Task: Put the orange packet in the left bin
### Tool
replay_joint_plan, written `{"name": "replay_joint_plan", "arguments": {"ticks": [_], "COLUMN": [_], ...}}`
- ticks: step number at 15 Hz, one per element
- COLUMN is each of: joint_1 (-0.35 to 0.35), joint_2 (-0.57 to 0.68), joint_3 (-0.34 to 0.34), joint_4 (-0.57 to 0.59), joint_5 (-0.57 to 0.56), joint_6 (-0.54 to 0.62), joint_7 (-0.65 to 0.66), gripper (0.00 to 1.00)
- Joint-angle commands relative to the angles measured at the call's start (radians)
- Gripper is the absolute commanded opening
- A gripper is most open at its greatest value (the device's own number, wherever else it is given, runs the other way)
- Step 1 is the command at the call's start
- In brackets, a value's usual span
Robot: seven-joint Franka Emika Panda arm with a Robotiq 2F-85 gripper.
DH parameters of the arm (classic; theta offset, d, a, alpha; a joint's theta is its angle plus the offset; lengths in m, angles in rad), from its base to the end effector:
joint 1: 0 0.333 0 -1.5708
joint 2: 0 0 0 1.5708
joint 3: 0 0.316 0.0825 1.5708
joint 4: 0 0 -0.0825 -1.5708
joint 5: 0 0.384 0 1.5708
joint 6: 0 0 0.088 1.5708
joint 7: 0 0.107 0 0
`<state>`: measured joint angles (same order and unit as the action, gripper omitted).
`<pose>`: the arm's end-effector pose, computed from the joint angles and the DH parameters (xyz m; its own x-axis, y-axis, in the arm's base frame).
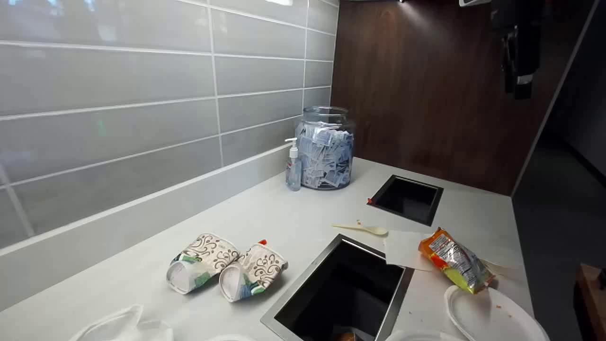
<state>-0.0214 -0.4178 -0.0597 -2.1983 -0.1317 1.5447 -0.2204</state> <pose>0.3982 -0.0495 0.5317 0.9567 0.1473 -0.2512 0.1650 -0.9850 0.0507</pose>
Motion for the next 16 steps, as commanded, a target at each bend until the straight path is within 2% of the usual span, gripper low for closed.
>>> {"name": "replay_joint_plan", "arguments": {"ticks": [1, 9, 13, 16], "joint_1": [0.005, 0.005, 0.027, 0.049], "joint_2": [0.001, 0.001, 0.057, 0.092], "joint_3": [-0.004, -0.004, 0.020, 0.045], "joint_4": [0.002, 0.002, -0.056, -0.118], "joint_5": [-0.001, -0.001, 0.053, 0.096], "joint_6": [-0.002, -0.002, -0.009, 0.044], "joint_7": [0.002, 0.002, 0.048, 0.062], "gripper": [1.00, 1.00, 1.00, 1.00]}}
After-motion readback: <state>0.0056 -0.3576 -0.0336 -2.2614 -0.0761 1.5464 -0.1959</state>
